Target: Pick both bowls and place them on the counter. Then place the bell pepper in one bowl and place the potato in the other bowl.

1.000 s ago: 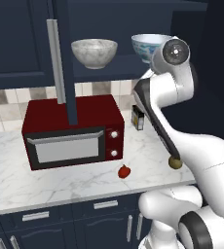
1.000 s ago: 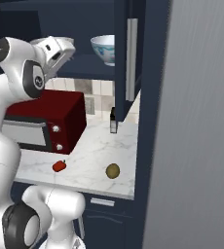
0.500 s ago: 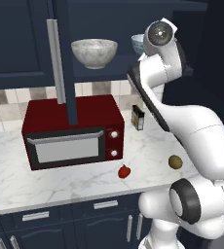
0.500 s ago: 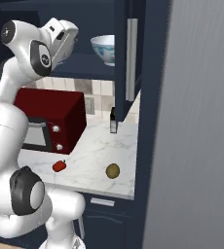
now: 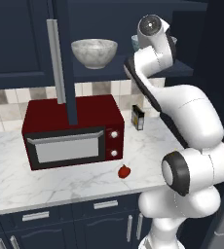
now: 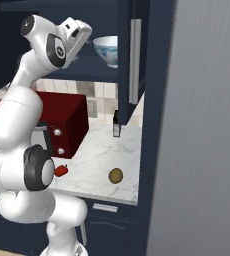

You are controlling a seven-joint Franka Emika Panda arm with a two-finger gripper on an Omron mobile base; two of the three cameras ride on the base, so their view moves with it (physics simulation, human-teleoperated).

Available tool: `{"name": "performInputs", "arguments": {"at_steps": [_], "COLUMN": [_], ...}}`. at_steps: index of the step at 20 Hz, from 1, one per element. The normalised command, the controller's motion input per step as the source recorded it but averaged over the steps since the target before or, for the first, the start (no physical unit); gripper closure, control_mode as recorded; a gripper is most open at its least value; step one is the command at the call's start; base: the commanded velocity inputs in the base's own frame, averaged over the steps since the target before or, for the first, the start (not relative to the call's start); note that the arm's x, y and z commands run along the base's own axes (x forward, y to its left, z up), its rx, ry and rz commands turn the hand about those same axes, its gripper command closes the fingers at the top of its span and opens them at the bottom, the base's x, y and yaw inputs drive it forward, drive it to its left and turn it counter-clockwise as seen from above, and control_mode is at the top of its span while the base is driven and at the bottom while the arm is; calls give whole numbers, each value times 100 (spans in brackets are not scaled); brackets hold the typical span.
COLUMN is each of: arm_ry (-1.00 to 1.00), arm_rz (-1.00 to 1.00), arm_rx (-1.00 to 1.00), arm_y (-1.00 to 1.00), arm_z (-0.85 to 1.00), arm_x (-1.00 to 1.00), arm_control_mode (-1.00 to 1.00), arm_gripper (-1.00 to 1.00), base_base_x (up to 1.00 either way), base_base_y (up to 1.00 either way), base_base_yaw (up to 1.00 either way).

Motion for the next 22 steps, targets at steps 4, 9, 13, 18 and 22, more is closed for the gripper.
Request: {"name": "performInputs", "arguments": {"at_steps": [4, 9, 13, 18, 22], "arm_ry": [9, 7, 7, 6, 5], "arm_rz": [-6, 0, 0, 0, 0], "arm_rx": [0, 0, 0, 0, 0], "arm_y": [-19, -20, -10, -9, -9], "arm_z": [5, -1, -1, -7, -12], "arm_x": [50, 46, 42, 26, 15], "arm_control_mode": [-100, -100, -100, -100, -100], "arm_gripper": [-100, -100, -100, -100, -100], "base_base_x": [0, 0, 0, 0, 0], "base_base_y": [0, 0, 0, 0, 0], "base_base_yaw": [0, 0, 0, 0, 0]}}
